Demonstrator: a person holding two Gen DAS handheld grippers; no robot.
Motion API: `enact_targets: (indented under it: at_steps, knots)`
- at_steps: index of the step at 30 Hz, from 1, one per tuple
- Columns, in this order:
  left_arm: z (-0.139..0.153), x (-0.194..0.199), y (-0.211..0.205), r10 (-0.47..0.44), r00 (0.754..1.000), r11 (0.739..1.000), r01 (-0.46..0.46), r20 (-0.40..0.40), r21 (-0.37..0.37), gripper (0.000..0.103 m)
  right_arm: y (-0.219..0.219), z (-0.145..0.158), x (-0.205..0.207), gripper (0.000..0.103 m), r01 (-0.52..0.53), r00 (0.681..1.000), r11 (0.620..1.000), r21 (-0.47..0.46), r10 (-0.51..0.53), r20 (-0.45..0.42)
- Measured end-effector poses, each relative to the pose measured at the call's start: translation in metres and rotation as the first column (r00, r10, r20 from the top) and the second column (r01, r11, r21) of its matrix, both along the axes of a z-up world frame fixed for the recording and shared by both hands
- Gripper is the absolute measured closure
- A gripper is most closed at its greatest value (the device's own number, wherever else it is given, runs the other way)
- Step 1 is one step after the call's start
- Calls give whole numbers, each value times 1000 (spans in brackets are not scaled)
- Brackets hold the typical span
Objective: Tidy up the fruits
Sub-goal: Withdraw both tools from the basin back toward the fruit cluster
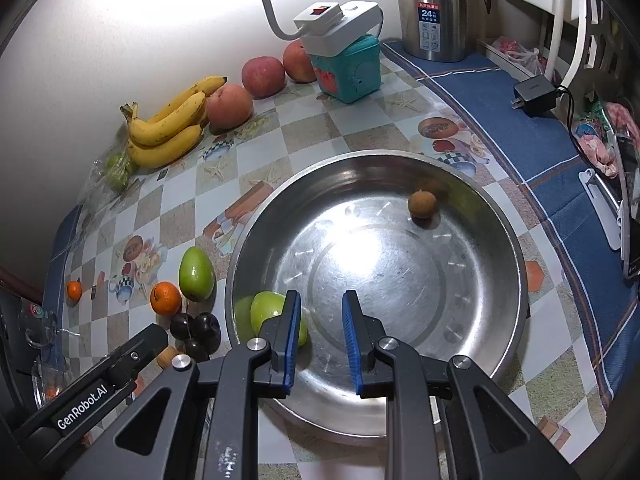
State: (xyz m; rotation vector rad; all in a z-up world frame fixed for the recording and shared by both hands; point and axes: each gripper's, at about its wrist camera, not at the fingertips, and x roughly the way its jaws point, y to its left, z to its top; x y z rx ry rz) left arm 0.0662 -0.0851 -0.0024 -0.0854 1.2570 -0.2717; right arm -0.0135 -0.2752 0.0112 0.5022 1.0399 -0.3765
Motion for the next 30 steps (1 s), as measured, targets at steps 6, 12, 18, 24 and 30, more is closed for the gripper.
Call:
enact_targets:
  at_steps: [6, 12, 18, 24, 30]
  knots:
    - [-5, 1, 4, 18, 1000, 1000, -18, -25, 10, 7, -1, -6, 3, 46, 11, 999, 999, -36, -13, -50]
    - [-13, 3, 8, 49, 998, 998, -47, -50, 35, 0, 2, -7, 6, 28, -3, 998, 998, -60, -1, -63]
    - [-16, 4, 12, 76, 995, 996, -73, -62, 44, 0, 4, -9, 8, 24, -16, 997, 998, -67, 11, -70]
    - [-19, 6, 15, 90, 994, 995, -86, -67, 56, 0, 5, -11, 8, 17, -17, 997, 997, -76, 11, -80]
    - [-21, 7, 19, 111, 992, 993, -107, -64, 53, 0, 3, -12, 8, 14, -11, 996, 997, -78, 4, -85]
